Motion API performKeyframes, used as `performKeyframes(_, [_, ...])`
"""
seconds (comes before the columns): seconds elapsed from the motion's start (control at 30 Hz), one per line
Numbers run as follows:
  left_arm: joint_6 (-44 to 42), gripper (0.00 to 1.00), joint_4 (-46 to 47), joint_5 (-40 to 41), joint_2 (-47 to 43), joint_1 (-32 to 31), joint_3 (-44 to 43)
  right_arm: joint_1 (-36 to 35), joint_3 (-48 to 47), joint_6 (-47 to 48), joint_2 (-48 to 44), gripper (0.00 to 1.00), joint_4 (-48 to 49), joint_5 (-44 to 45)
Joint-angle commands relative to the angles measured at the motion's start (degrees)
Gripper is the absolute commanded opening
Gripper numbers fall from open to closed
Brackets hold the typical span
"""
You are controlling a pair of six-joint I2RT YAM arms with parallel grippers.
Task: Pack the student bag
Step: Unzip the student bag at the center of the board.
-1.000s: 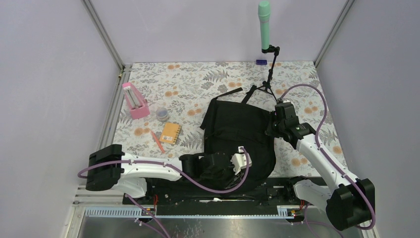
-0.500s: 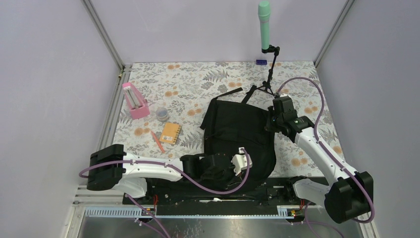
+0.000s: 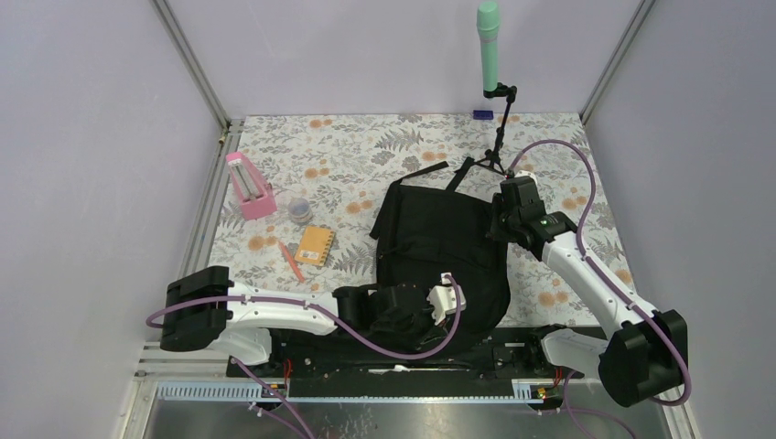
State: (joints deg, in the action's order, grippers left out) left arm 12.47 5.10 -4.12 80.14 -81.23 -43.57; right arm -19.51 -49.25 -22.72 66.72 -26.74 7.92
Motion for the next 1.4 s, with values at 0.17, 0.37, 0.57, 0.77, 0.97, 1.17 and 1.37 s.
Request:
performKeyframes(0.17, [0.9,0.00,4.6,-2.0,-0.1,-1.1,0.0,-0.8,1.0,-0.9,-0.4,0.30,0.5,-0.8])
performKeyframes(0.37, [1.0,0.00,4.6,-1.9,0.1,-1.1,0.0,-2.0,0.6,-2.3,0.4,0.22,0.5,-1.9])
performKeyframes(0.57, [1.2,0.00,5.3,-2.0,-0.1,-1.3,0.7,-3.3,-0.8,-3.9,0.2,0.00,2.3,-2.0])
performKeyframes(0.77, [0.9,0.00,5.6,-2.4,0.5,-1.5,1.0,-10.4,-8.1,-5.2,8.1,0.00,5.3,0.1])
performKeyframes(0.97, [0.7,0.00,6.1,-2.1,0.4,-1.5,2.2,-17.8,-17.1,-5.7,16.8,0.00,6.6,0.3])
performKeyframes(1.17, [1.1,0.00,7.0,-2.2,0.4,-1.5,3.0,-22.5,-24.5,-5.0,22.7,0.00,6.8,-0.3])
performKeyframes(1.37, [1.5,0.00,8.1,-2.4,0.5,-1.5,3.0,-25.9,-28.1,-4.9,26.0,0.00,10.7,-3.0])
